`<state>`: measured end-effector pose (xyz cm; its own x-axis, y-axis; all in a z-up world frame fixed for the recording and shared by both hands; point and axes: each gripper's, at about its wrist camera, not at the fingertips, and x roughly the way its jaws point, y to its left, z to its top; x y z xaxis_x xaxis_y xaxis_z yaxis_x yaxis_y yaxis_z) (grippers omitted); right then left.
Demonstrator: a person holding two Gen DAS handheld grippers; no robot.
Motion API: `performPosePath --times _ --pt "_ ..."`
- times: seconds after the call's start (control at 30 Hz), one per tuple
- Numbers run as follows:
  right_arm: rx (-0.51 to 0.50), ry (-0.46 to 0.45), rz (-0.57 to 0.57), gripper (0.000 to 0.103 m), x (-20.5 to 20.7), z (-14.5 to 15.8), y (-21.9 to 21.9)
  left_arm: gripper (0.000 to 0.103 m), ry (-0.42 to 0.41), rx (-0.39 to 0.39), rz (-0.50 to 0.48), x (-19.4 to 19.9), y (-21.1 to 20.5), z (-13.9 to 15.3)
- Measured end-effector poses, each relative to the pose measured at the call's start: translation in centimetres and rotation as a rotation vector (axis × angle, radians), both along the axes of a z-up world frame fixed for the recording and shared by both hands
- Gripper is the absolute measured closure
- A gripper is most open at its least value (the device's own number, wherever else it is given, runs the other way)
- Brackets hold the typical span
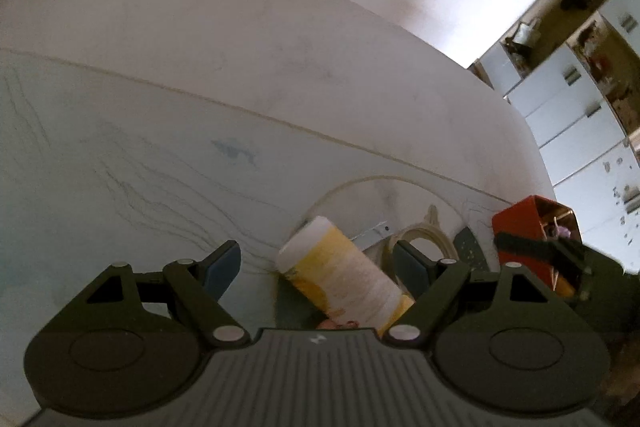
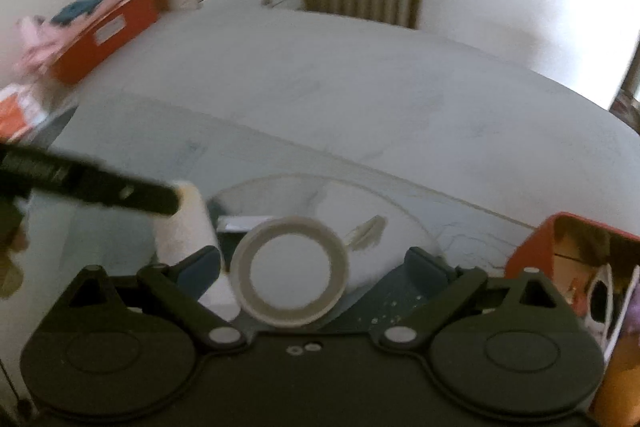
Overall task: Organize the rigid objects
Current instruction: 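Grasp the yellow-white cylinder with the left tool while the right tool grasps the tape roll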
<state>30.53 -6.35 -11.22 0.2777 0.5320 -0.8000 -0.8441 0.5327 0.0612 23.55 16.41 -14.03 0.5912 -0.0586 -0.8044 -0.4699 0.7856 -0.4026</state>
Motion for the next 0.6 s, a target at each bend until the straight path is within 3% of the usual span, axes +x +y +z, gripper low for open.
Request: performPosePath --times 0.1,0.27,0.47,0.6 --pt "-0.037 -0.043 0.086 0.007 -0.8 -0.3 0.3 0.020 0.032 -0.029 0.016 0.8 -0.3 -0.8" --pt "-0.052 -0.027 0.143 0.008 -0.6 -0.7 0.5 0.020 0.063 -0.029 0.029 1.7 -0.7 -1.8" --pt "-0.058 -0.013 0.099 0.010 -0.4 -2.0 0.8 0.022 0.087 0.007 0.013 2.4 -1.4 -2.5" --pt "-0.063 -0.045 0.093 0.012 -1.0 -2.8 1.7 0.034 0.079 0.021 0.000 2.5 -1.6 -2.5"
